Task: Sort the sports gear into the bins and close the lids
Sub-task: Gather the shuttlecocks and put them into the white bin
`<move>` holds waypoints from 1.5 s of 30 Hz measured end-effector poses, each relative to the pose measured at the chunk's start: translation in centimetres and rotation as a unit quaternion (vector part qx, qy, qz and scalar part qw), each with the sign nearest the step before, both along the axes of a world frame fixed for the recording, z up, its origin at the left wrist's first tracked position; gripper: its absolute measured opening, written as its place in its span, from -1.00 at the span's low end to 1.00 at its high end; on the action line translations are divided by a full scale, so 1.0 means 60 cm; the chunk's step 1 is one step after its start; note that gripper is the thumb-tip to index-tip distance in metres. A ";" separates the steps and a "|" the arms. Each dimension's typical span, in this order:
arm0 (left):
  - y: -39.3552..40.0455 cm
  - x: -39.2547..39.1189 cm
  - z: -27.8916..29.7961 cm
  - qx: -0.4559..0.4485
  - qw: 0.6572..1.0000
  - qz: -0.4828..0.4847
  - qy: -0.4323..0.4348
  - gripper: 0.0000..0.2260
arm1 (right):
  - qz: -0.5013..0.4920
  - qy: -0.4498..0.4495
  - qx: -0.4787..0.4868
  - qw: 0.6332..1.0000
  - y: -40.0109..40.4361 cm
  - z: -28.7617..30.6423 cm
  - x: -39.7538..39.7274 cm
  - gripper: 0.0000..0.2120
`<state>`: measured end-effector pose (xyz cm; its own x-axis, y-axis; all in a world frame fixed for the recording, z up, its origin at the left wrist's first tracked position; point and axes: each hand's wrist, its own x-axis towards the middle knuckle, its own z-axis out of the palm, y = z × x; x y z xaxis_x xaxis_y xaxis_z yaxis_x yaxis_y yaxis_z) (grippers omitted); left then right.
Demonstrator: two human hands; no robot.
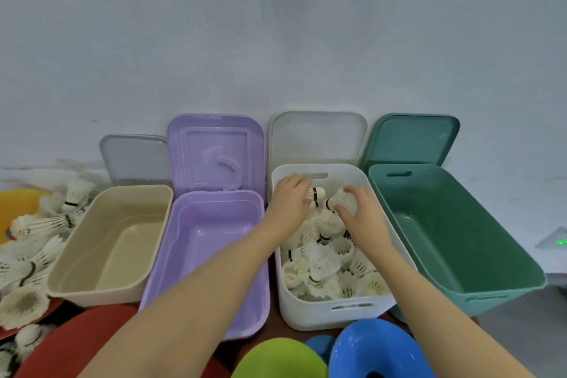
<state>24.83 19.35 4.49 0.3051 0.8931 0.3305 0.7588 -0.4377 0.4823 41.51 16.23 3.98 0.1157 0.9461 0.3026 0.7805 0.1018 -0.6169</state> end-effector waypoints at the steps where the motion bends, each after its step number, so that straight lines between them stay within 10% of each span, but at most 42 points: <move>1: 0.009 0.002 0.000 -0.015 0.999 0.003 0.036 -0.60 | 0.000 -0.017 -0.007 1.000 0.012 -0.006 0.003 -0.54; 5: 0.018 -0.019 -0.016 -0.042 0.989 0.028 0.141 -0.55 | 0.004 -0.096 -0.063 0.993 0.023 -0.028 0.009 -0.47; 22: -0.119 -0.307 0.038 0.062 0.990 0.052 0.115 -0.53 | 0.127 -0.063 0.037 0.989 -0.089 0.014 -0.236 -0.69; 45: -0.229 -0.854 -0.088 -0.146 0.971 0.111 0.156 -0.38 | 0.232 -0.159 -0.056 0.958 -0.195 -0.096 -0.791 -0.49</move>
